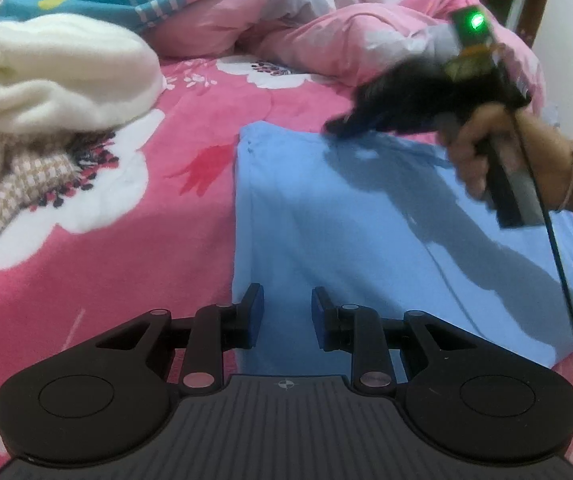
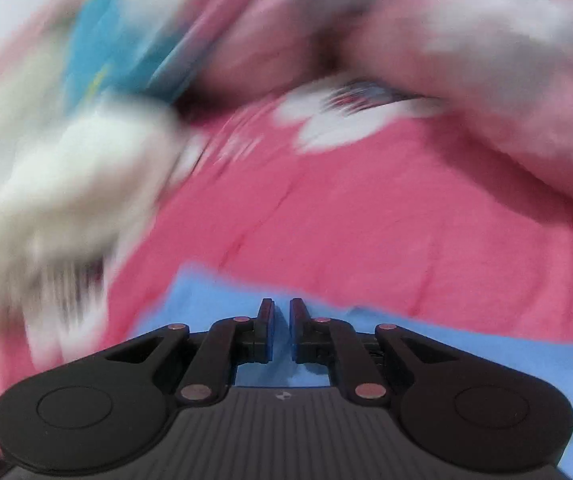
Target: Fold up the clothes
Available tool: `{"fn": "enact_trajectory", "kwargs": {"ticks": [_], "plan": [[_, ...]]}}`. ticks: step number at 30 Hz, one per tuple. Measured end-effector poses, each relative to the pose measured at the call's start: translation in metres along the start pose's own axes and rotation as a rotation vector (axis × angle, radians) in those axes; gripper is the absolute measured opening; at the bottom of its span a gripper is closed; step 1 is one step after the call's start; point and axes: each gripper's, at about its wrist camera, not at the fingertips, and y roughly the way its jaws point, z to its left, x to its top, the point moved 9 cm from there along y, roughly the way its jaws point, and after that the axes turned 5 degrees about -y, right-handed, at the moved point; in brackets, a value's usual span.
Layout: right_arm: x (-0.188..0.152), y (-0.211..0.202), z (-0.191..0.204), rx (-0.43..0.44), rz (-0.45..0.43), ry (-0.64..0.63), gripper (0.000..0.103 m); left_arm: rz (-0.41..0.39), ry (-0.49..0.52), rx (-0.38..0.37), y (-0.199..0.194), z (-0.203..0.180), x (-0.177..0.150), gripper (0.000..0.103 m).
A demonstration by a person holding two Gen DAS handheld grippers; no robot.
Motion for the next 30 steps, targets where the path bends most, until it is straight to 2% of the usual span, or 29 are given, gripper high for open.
{"fn": "enact_trajectory", "kwargs": {"ticks": [2, 5, 8, 12, 14, 16, 19, 23, 26, 30], "plan": [[-0.001, -0.034, 0.002, 0.002, -0.048, 0.005, 0.009, 0.004, -0.008, 0.006, 0.0, 0.002, 0.001, 0.026], [-0.027, -0.092, -0.006, -0.012, -0.024, -0.041, 0.009, 0.013, -0.021, 0.014, 0.0, 0.003, 0.002, 0.027], [-0.051, -0.135, -0.051, -0.132, 0.035, -0.101, 0.009, 0.02, -0.021, 0.025, 0.001, 0.003, 0.001, 0.027], [-0.062, -0.155, -0.147, -0.288, 0.081, 0.009, 0.009, 0.026, 0.0, 0.044, 0.004, 0.003, -0.002, 0.027], [-0.053, -0.155, -0.187, -0.358, 0.043, 0.048, 0.009, 0.029, 0.012, 0.052, 0.006, 0.003, -0.002, 0.027], [-0.038, -0.164, -0.221, -0.417, -0.04, 0.119, 0.009, 0.034, 0.017, 0.057, 0.006, 0.003, -0.002, 0.027], [-0.037, -0.202, -0.242, -0.486, -0.096, 0.183, 0.009, 0.044, 0.018, 0.061, 0.006, 0.003, -0.001, 0.027], [-0.067, -0.271, -0.232, -0.459, -0.067, 0.247, 0.009, 0.058, -0.03, 0.075, 0.002, 0.009, 0.002, 0.031], [-0.105, -0.303, -0.202, -0.377, 0.041, 0.271, 0.009, 0.066, -0.093, 0.094, -0.007, 0.017, 0.003, 0.032], [-0.151, -0.317, -0.16, -0.311, 0.173, 0.166, 0.009, 0.09, -0.151, 0.112, -0.018, 0.024, -0.008, 0.033]]}}
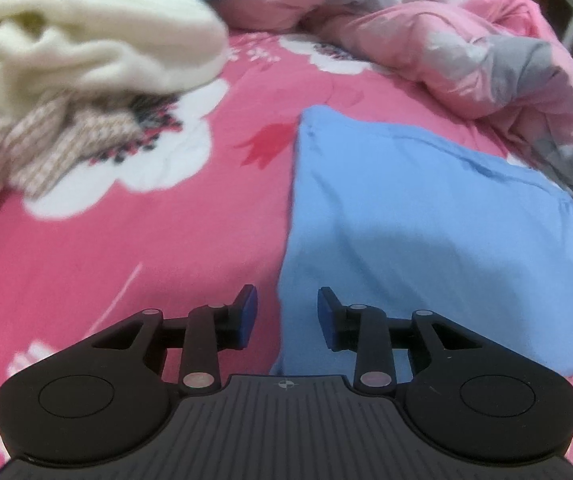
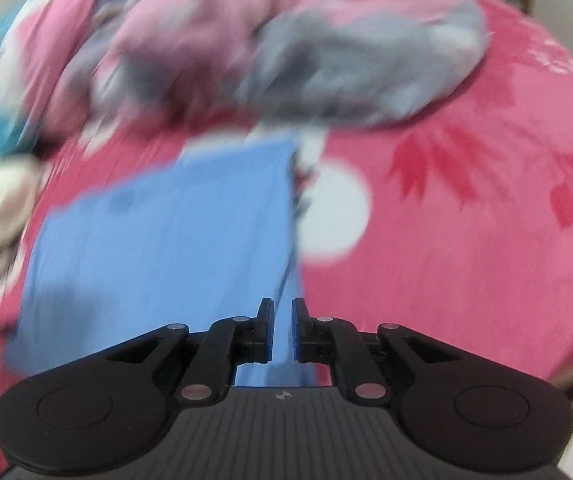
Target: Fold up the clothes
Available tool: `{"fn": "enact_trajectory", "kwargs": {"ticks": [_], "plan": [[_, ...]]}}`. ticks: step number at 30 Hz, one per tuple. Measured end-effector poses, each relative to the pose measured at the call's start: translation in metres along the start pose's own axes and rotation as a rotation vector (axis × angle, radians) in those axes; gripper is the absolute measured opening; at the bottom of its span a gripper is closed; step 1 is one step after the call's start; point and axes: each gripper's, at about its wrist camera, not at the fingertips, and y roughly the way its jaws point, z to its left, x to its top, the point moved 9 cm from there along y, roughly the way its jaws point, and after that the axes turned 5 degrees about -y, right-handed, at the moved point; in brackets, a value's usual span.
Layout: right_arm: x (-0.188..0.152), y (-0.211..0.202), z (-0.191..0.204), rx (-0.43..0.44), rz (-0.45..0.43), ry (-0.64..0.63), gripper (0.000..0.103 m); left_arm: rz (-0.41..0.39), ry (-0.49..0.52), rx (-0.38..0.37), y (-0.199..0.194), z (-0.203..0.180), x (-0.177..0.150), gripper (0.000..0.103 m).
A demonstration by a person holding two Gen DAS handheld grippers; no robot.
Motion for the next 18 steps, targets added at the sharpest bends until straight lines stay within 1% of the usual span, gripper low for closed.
{"fn": "enact_trajectory", "kwargs": {"ticks": [2, 4, 8, 11, 13, 15, 16, 18], "plan": [[-0.024, -0.001, 0.01, -0.011, 0.04, -0.072, 0.009, 0.016, -0.007, 0.008, -0.002, 0.002, -0.007, 0.033], [-0.04, 0.005, 0.012, -0.036, 0.069, -0.105, 0.009, 0.03, -0.002, 0.011, -0.002, 0.001, -0.015, 0.033], [-0.051, 0.013, 0.003, -0.068, 0.087, -0.105, 0.009, 0.039, 0.022, 0.017, -0.001, -0.002, -0.021, 0.033], [-0.054, 0.011, -0.004, -0.064, 0.085, -0.083, 0.01, 0.038, 0.038, 0.026, 0.002, -0.003, -0.023, 0.033], [-0.054, 0.013, -0.006, -0.038, 0.084, -0.061, 0.011, 0.039, 0.046, 0.031, 0.003, -0.004, -0.024, 0.034], [-0.053, 0.016, -0.004, -0.005, 0.082, -0.049, 0.017, 0.037, 0.062, 0.039, 0.004, -0.005, -0.024, 0.034], [-0.053, 0.017, -0.004, 0.007, 0.085, -0.046, 0.025, 0.035, 0.07, 0.042, 0.004, -0.005, -0.025, 0.034], [-0.056, 0.021, -0.003, 0.017, 0.103, -0.051, 0.026, 0.032, 0.084, 0.051, 0.005, -0.006, -0.025, 0.034]]}}
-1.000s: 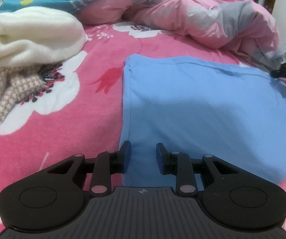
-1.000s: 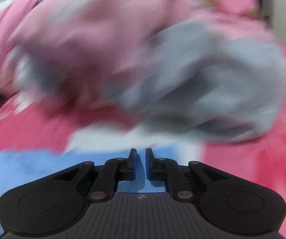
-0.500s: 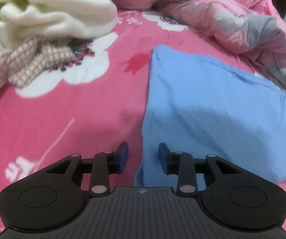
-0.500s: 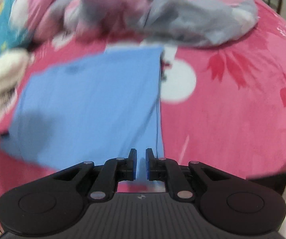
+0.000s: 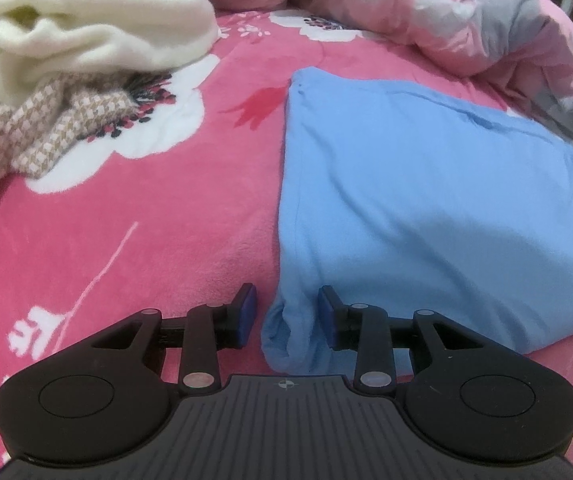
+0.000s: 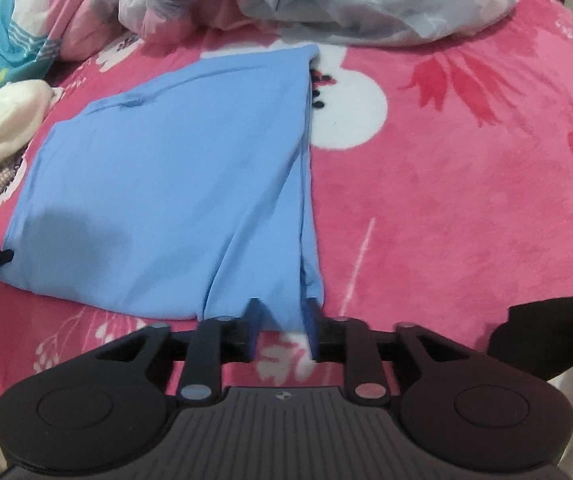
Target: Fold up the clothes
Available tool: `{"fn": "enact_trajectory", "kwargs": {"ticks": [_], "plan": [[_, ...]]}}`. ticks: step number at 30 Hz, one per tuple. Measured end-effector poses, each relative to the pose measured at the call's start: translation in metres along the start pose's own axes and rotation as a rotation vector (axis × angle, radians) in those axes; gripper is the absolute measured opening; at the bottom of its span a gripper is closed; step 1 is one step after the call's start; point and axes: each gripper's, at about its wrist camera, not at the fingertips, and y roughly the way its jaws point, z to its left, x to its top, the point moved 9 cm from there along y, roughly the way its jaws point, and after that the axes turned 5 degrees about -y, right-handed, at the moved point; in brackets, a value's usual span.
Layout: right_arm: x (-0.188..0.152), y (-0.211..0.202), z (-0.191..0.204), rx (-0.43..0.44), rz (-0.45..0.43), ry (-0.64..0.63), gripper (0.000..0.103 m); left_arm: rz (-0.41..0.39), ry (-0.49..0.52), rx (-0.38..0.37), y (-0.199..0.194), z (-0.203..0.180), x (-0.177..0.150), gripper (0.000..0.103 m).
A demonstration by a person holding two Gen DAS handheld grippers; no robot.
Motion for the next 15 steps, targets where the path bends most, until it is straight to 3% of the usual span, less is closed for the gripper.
{"fn": "enact_trajectory", "kwargs": {"ticks": [1, 2, 3, 6, 10, 15], "plan": [[-0.001, 0.002, 0.0, -0.004, 0.011, -0.012, 0.02, -0.002, 0.007, 0.004, 0.0, -0.001, 0.0, 0.034], [-0.001, 0.002, 0.001, -0.013, 0.012, -0.027, 0.002, -0.004, 0.015, 0.009, 0.001, -0.001, 0.0, 0.034], [0.001, -0.001, 0.002, -0.021, 0.006, -0.042, 0.0, -0.007, 0.023, 0.013, 0.001, -0.002, -0.001, 0.034], [0.008, -0.016, 0.005, -0.044, -0.034, -0.087, 0.0, -0.015, 0.047, 0.023, 0.002, -0.003, -0.001, 0.034], [-0.002, -0.011, -0.01, -0.109, 0.02, -0.111, 0.0, -0.018, 0.06, 0.024, 0.003, -0.004, -0.001, 0.034], [-0.001, -0.017, -0.017, -0.14, 0.0, -0.105, 0.0, -0.013, 0.066, 0.018, 0.003, -0.004, -0.001, 0.033]]}}
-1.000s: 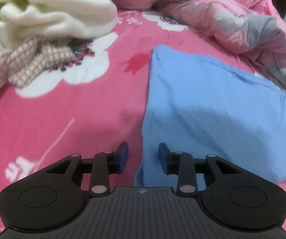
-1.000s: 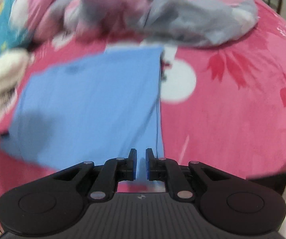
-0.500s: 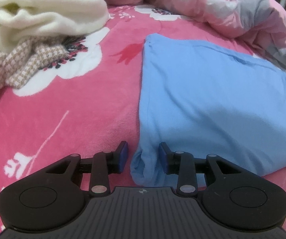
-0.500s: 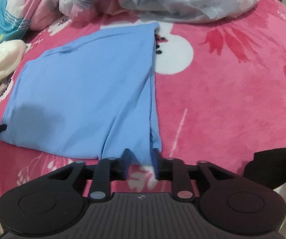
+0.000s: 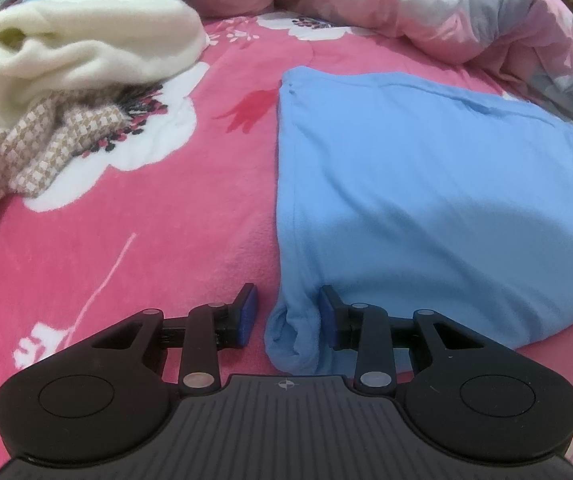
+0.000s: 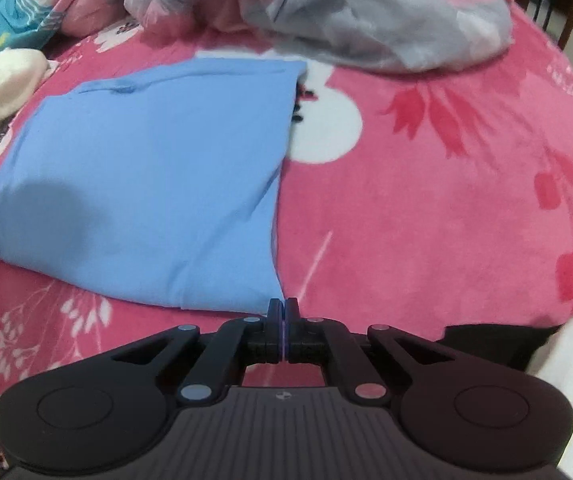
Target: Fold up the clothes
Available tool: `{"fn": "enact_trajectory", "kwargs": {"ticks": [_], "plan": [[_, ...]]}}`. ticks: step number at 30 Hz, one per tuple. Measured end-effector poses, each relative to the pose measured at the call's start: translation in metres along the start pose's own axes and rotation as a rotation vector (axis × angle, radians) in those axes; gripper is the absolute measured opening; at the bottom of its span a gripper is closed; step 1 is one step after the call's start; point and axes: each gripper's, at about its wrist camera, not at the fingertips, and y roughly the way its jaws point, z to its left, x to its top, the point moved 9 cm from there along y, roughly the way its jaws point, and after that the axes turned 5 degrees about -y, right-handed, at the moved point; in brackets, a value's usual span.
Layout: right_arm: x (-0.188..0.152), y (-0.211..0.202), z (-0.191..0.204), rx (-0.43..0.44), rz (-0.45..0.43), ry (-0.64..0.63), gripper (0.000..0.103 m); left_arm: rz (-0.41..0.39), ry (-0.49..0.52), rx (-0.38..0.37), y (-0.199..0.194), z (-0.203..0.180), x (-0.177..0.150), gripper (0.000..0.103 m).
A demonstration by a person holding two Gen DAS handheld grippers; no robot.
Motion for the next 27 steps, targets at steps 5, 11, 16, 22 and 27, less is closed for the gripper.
{"fn": "enact_trajectory", "kwargs": {"ticks": [5, 11, 16, 22, 27], "plan": [[-0.019, 0.023, -0.023, -0.116, 0.06, -0.004, 0.0, -0.003, -0.003, -0.006, 0.001, 0.0, 0.0, 0.033], [0.013, -0.012, 0.028, -0.036, -0.123, -0.21, 0.0, -0.005, 0.004, -0.013, 0.001, 0.001, -0.001, 0.033], [-0.001, 0.02, 0.081, -0.009, -0.029, -0.651, 0.0, -0.007, 0.01, -0.019, 0.001, 0.001, -0.001, 0.033], [-0.008, 0.024, 0.018, -0.138, 0.13, -0.549, 0.0, -0.014, 0.005, -0.036, 0.001, 0.002, -0.002, 0.033], [0.027, 0.013, 0.06, -0.05, -0.017, -0.613, 0.0, -0.017, 0.004, -0.037, 0.001, 0.002, -0.002, 0.034]]}}
